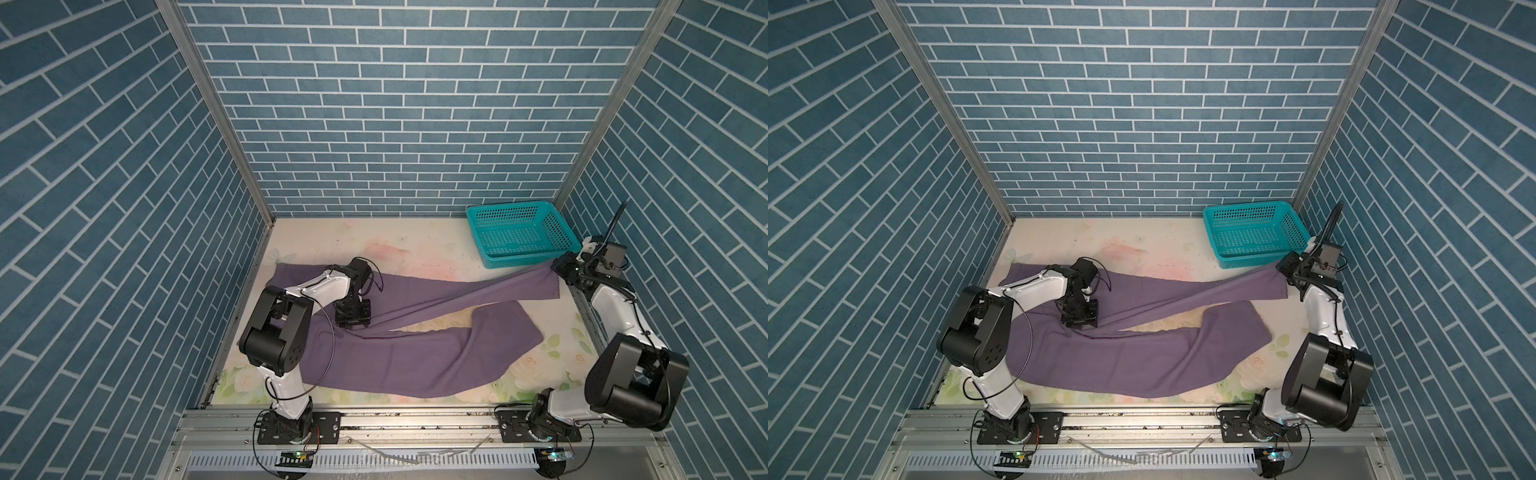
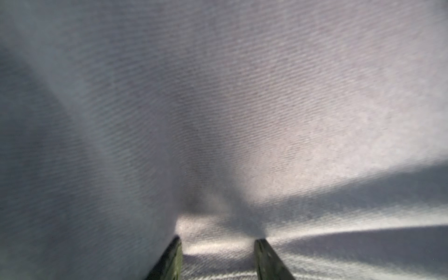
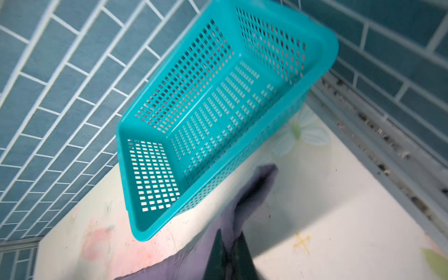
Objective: Fold and stack the trousers
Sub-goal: Flatten out the trousers at the center of the table.
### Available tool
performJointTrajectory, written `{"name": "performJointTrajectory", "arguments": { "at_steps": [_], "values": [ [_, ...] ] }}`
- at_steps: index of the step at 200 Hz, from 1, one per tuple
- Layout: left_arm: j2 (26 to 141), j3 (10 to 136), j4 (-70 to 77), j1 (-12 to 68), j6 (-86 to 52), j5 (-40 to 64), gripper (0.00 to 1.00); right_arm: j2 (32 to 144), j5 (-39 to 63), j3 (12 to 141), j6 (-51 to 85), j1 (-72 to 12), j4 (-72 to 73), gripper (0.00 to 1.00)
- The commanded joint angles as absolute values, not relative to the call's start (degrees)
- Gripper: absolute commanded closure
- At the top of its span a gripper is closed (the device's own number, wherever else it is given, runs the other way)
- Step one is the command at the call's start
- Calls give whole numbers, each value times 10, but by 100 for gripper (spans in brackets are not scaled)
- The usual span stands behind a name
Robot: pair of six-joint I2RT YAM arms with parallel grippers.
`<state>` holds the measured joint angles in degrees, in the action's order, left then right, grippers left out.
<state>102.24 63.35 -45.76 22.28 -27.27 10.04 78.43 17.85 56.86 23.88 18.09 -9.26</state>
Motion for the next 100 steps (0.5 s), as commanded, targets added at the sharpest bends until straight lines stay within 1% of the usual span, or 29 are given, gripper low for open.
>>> {"name": "performJointTrajectory", "arguments": {
  "at_steps": [1, 30, 63, 69, 77, 84, 92, 100],
  "values": [
    [1043, 631, -458, 220, -272, 104, 50, 773, 88, 527, 163, 145, -54, 100],
    [1044, 629, -455, 221, -274, 110, 51, 822, 54, 533, 190, 141, -103, 100],
    [1038, 624, -459, 220, -271, 104, 51, 864, -12, 524, 268, 150, -176, 100],
    [1038, 625, -460, 219, -270, 103, 51, 869, -11, 521, 281, 156, -184, 89],
    [1037, 626, -461, 220, -269, 103, 50, 871, -6, 514, 296, 166, -188, 68],
    [1037, 627, -464, 220, -267, 103, 49, 869, -2, 509, 307, 174, -187, 55],
    [1037, 629, -465, 219, -267, 102, 46, 862, -2, 503, 318, 181, -186, 45],
    [1035, 629, -467, 218, -266, 102, 45, 853, 0, 502, 329, 188, -184, 39]
  ]
}}
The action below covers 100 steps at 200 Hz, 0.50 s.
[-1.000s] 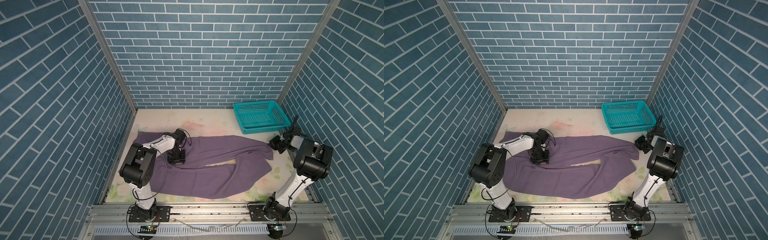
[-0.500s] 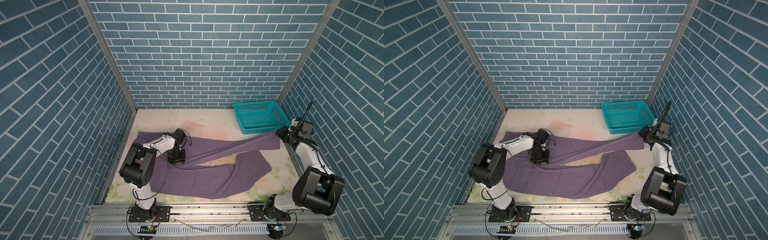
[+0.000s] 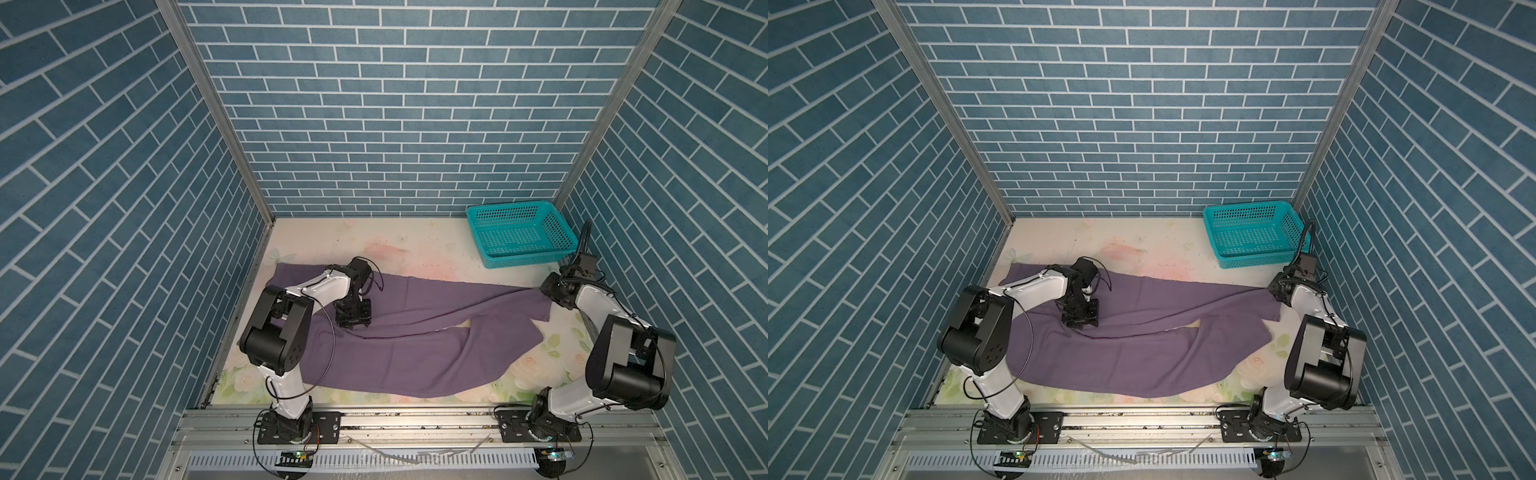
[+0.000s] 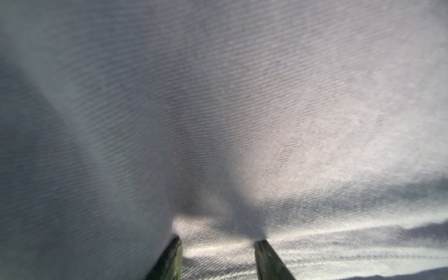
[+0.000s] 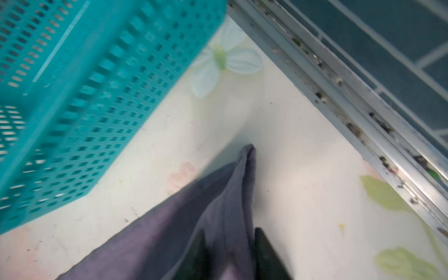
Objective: Fold and stack the trousers
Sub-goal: Flatten out the trousers at the center of the table.
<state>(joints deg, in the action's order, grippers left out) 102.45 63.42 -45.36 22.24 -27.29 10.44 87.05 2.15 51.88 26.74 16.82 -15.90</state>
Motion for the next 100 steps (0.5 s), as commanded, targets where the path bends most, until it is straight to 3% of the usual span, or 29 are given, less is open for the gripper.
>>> {"name": "performJointTrajectory", "arguments": {
  "at_steps": [1, 27, 81, 100],
  "values": [
    [1035, 630, -467, 218, -266, 102, 45, 852, 0, 502, 329, 189, -184, 39],
    [1033, 635, -470, 218, -267, 100, 41, 844, 25, 525, 341, 203, -195, 32],
    [1026, 723, -458, 216, -297, 106, 31, 863, 104, 538, 378, 210, -174, 33],
    [1040, 784, -462, 235, -297, 106, 29, 853, 117, 520, 378, 211, -151, 28]
  ]
}}
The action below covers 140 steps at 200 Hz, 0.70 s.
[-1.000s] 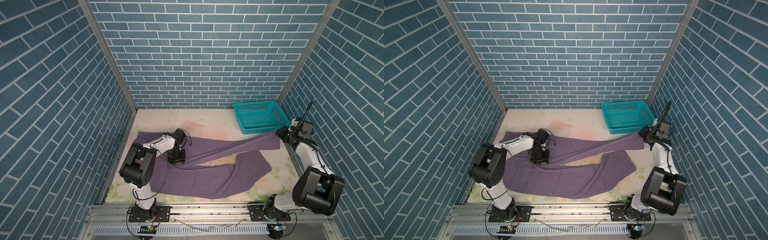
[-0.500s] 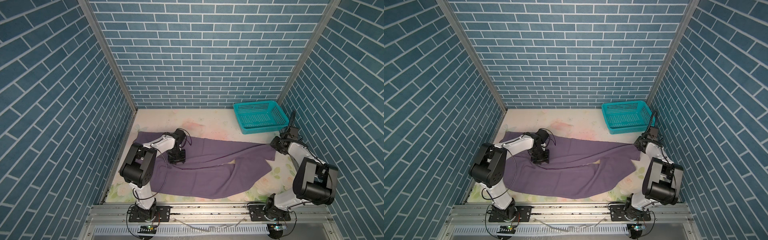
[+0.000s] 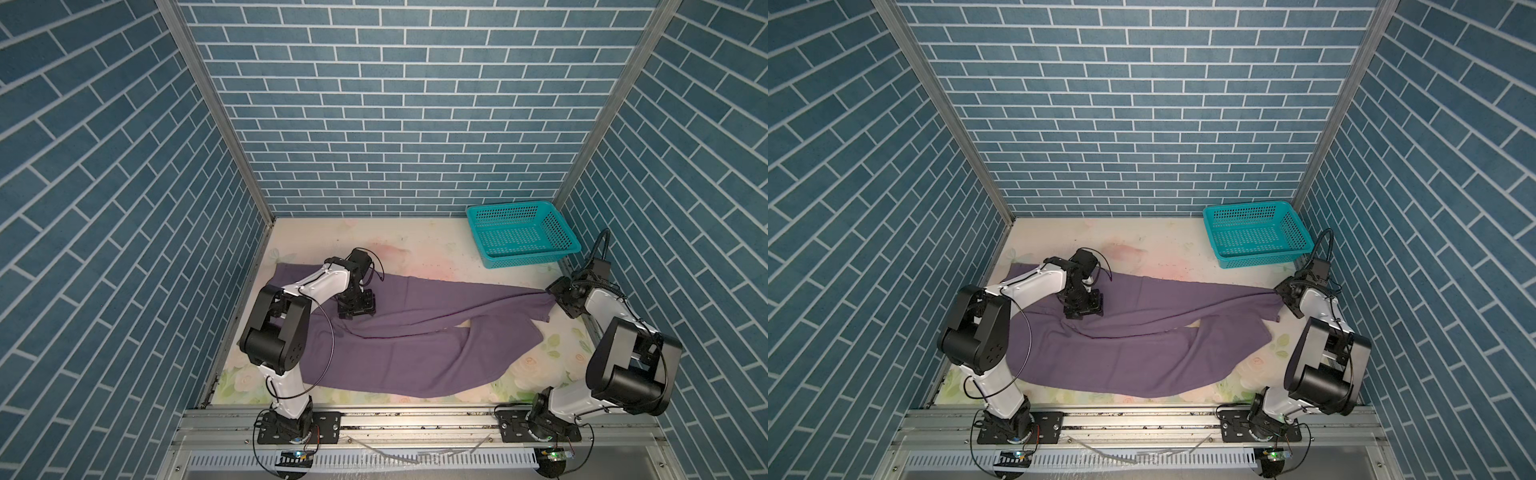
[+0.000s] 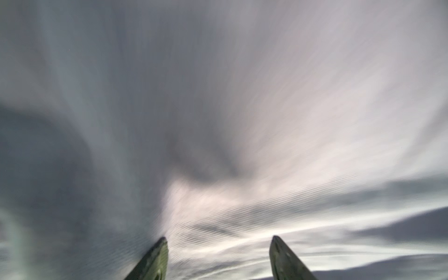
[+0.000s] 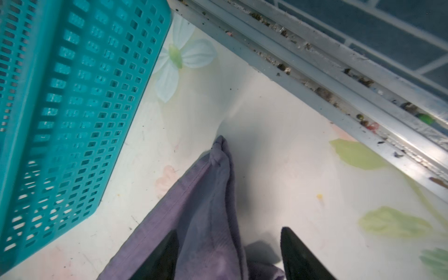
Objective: Fold and stack the trousers
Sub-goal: Flatten out the trousers at the center of the table.
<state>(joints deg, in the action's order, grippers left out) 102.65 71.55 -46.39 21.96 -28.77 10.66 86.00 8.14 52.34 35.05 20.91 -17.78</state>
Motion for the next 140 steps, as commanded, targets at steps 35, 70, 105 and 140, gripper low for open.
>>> {"name": "performJointTrajectory", "arguments": {
  "at_steps": [35, 70, 105, 140],
  "values": [
    [1096, 891, -468, 308, -257, 61, 26, 843, 138, 513, 354, 211, -160, 23],
    [1156, 931, -421, 347, -236, 52, 24, 833, 155, 500, 346, 212, -148, 26],
    [1215, 962, -384, 372, -205, 14, 23, 839, 175, 501, 339, 213, -144, 30],
    [1278, 1012, -386, 373, -200, -2, 23, 838, 179, 493, 339, 215, -142, 32]
  ]
}}
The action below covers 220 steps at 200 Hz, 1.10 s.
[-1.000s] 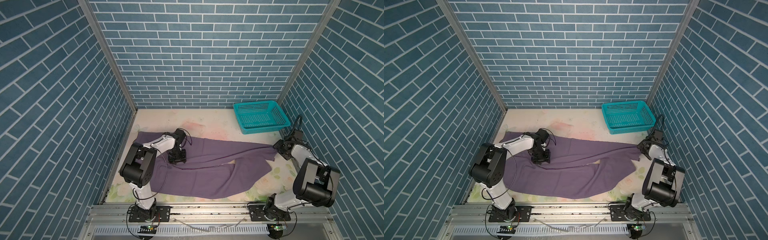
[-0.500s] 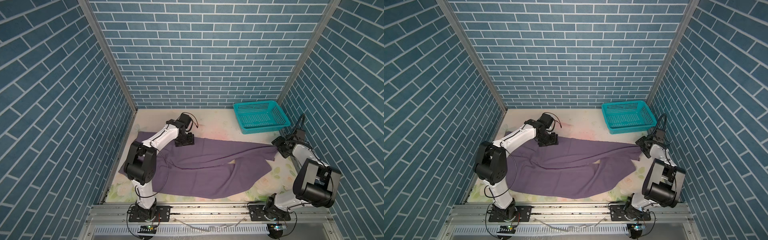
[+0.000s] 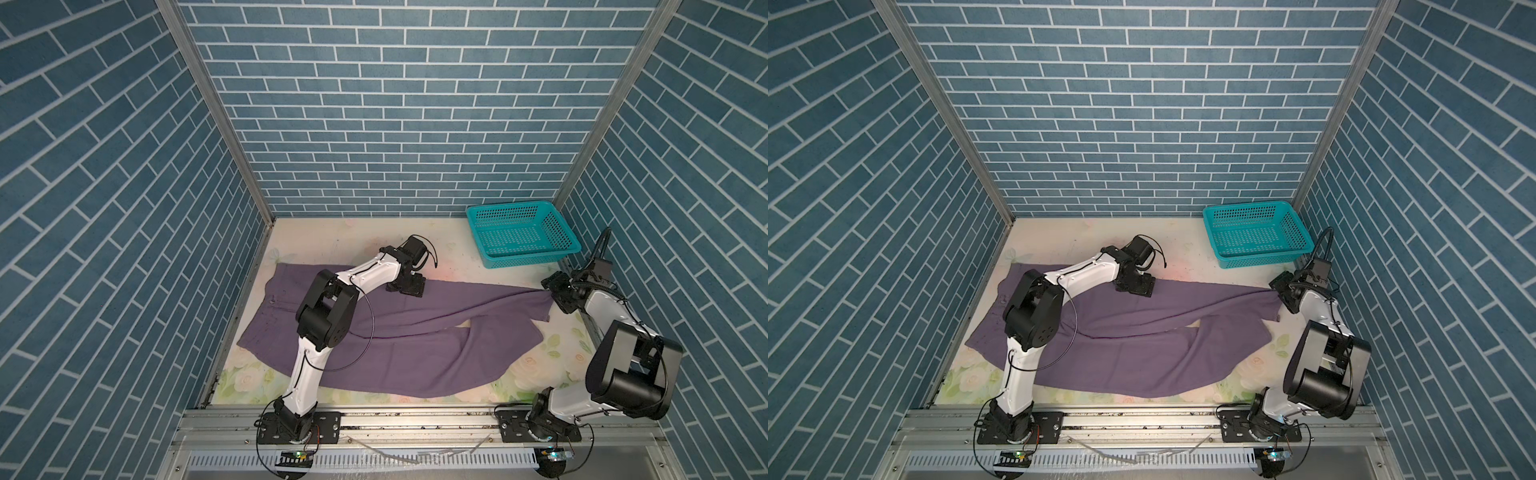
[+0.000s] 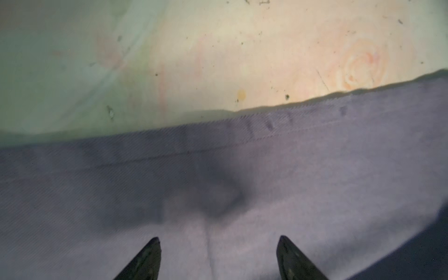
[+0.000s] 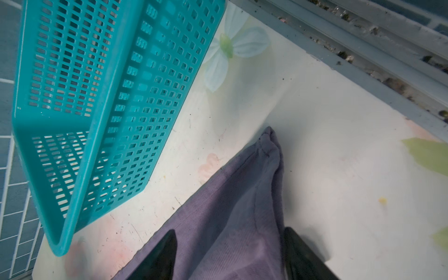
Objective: Fold and stack the trousers
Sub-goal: Flatten out the trousers at the center of the table.
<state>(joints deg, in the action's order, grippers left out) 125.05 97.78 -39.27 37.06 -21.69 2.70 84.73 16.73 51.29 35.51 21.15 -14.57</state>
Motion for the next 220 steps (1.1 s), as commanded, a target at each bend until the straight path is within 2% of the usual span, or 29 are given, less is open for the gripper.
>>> {"name": "performJointTrajectory", "arguments": {
  "at_steps": [1, 21, 36, 44, 58, 69, 100, 113, 182, 220],
  "values": [
    [1279, 1013, -386, 373, -200, -2, 23, 837, 179, 493, 339, 215, -142, 32],
    [1300, 1034, -387, 374, -199, -3, 24, 833, 176, 491, 337, 217, -148, 32],
    [1316, 1051, -392, 374, -197, -4, 30, 831, 173, 490, 336, 217, -152, 32],
    [1326, 1059, -395, 374, -196, -7, 37, 829, 171, 490, 335, 218, -154, 32],
    [1343, 1078, -404, 374, -192, -11, 58, 827, 170, 488, 336, 219, -155, 33],
    [1360, 1094, -413, 373, -190, -13, 69, 826, 167, 487, 336, 219, -158, 33],
    [1398, 1150, -435, 366, -174, -18, 90, 819, 166, 481, 333, 223, -166, 36],
    [1410, 1173, -438, 357, -170, -16, 95, 816, 167, 478, 333, 224, -170, 38],
    [1453, 1263, -461, 281, -179, -23, 99, 800, 186, 450, 335, 225, -199, 31],
    [1453, 1251, -448, 278, -187, 3, 95, 805, 222, 432, 339, 224, -189, 32]
  ]
}}
